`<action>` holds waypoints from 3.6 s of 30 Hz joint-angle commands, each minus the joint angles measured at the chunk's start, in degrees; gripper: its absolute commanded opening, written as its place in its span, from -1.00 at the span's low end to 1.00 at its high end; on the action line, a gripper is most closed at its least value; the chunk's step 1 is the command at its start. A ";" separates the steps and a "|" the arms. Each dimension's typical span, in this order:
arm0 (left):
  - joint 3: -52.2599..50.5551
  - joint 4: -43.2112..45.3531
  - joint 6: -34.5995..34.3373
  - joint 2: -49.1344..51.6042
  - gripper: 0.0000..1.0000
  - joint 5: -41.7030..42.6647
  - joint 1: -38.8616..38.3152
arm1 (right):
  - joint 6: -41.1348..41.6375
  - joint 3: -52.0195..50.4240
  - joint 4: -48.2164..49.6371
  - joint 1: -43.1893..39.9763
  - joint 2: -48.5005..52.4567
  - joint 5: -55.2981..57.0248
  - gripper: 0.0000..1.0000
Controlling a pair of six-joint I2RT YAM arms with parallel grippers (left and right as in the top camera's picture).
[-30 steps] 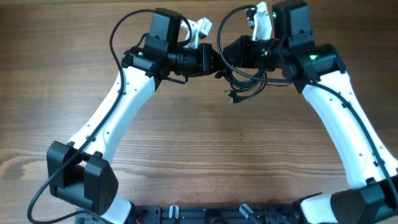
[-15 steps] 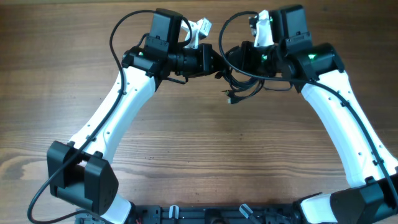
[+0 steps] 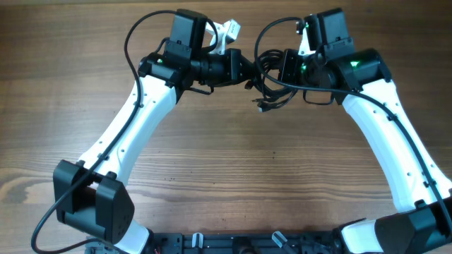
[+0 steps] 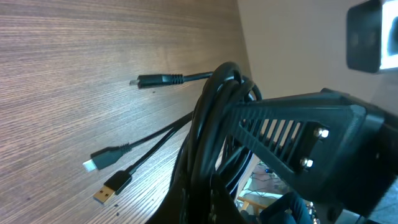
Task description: Untangle cables
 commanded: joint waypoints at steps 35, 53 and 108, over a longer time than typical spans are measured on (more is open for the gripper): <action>0.79 15.72 42.18 -2.51 -0.92 5.90 0.33 | -14.43 3.13 -4.70 -8.07 -7.61 -7.10 0.13; 0.79 16.98 26.25 -2.51 -0.92 5.73 0.37 | -4.52 3.08 -7.50 -8.61 -1.07 -7.19 -0.20; 0.79 7.04 -22.45 -2.51 -0.92 -4.74 0.33 | -13.31 3.13 -1.49 0.46 -2.93 -23.74 -0.91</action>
